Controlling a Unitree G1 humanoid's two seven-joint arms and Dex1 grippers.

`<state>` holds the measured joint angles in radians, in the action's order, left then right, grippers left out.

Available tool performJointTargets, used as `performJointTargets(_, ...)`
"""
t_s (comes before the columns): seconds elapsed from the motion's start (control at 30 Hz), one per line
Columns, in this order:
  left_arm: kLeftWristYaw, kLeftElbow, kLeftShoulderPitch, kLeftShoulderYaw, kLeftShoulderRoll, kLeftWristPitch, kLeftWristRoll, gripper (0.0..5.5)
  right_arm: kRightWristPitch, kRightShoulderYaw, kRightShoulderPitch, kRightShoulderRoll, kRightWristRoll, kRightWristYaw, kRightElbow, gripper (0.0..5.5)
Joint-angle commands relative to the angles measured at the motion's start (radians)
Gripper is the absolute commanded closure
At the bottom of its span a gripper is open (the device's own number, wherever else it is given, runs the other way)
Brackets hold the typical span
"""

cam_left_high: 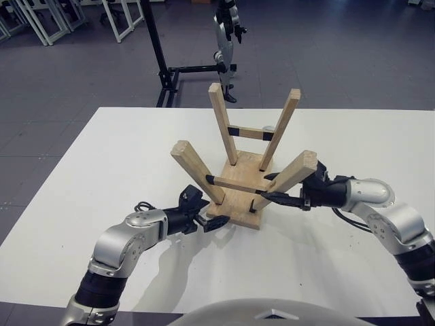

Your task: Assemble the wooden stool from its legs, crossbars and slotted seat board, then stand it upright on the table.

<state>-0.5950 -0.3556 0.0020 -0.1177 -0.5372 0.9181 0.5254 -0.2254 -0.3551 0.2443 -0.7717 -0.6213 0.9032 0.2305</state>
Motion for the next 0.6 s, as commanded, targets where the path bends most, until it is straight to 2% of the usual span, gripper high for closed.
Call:
performJointTargets(0.03,0.004,-0.048,-0.041,-0.03,0.013,0.048,0.016,0.64,-0.195,-0.337,-0.138,-0.176,0.432,0.047,-0.072,3.47)
performJointTargets(0.13,0.004,-0.059,-0.054,-0.029,0.013,0.062,0.023,0.64,-0.13,-0.366,-0.141,-0.163,0.504,0.005,-0.105,3.47)
performJointTargets(0.23,-0.001,-0.065,-0.064,-0.029,0.012,0.07,0.027,0.64,-0.145,-0.349,-0.171,-0.107,0.422,-0.041,-0.12,3.47)
performJointTargets(0.37,-0.008,-0.156,-0.118,0.059,0.038,0.139,0.158,0.64,-0.143,-0.31,-0.182,-0.051,0.348,-0.096,-0.192,3.47)
performJointTargets(0.6,-0.052,-0.328,-0.27,0.189,-0.044,0.282,0.323,0.64,-0.143,-0.31,-0.203,-0.039,0.324,-0.115,-0.201,3.47)
